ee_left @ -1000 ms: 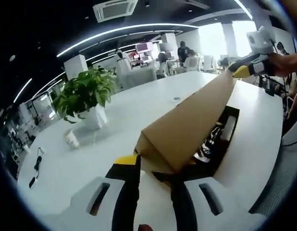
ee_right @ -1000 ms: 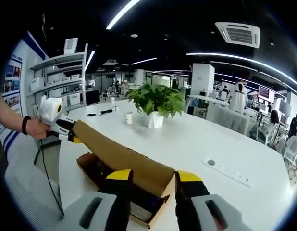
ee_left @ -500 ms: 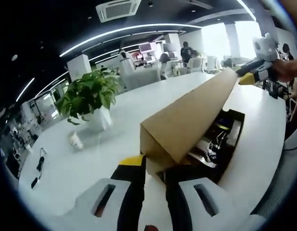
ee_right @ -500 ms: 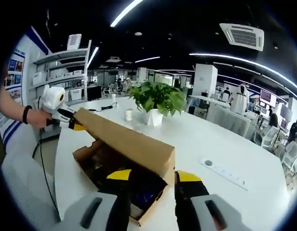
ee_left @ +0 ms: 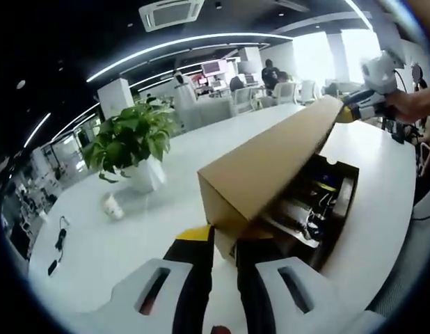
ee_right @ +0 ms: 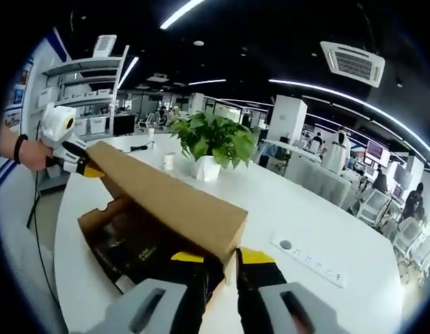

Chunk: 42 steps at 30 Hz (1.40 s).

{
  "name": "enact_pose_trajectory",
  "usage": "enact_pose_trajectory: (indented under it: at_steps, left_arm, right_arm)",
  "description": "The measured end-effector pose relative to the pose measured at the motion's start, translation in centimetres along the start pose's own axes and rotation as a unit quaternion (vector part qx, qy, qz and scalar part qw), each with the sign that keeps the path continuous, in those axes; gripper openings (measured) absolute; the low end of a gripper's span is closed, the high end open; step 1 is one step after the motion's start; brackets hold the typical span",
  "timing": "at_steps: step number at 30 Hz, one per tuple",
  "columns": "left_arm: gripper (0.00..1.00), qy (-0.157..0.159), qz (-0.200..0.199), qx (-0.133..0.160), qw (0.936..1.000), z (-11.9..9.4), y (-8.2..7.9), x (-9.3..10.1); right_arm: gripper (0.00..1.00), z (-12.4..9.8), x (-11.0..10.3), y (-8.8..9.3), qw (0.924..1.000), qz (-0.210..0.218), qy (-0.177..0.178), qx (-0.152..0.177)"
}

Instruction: Operate the shoe box by opening the lid, removing the specified soft item, and placing it in the target area until the item is outside and the box remains undamaged.

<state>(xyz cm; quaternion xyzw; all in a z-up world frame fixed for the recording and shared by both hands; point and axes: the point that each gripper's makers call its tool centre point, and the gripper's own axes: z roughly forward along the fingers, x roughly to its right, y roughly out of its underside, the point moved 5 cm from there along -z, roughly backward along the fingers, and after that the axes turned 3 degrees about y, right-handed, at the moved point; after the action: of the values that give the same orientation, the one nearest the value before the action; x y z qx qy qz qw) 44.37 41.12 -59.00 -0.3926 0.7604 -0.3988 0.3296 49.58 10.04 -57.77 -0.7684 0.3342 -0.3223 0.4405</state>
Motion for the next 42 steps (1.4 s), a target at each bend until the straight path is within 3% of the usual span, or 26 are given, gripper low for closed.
enact_pose_trajectory:
  at_steps: [2, 19, 42]
  left_arm:
    - [0.08, -0.002, -0.001, -0.001, 1.0, 0.1, -0.2, -0.2]
    - [0.06, -0.006, -0.011, 0.0, 0.9999, 1.3, -1.3, -1.9]
    - [0.04, -0.009, -0.028, -0.002, 0.9996, 4.0, -2.4, -4.5]
  right_arm:
    - [0.02, 0.1, 0.7, -0.2, 0.9999, -0.002, 0.014, 0.0]
    - [0.01, 1.6, 1.8, -1.6, 1.0, 0.001, -0.001, -0.003]
    - [0.0, 5.3, 3.6, -3.2, 0.9998, -0.006, -0.008, -0.017]
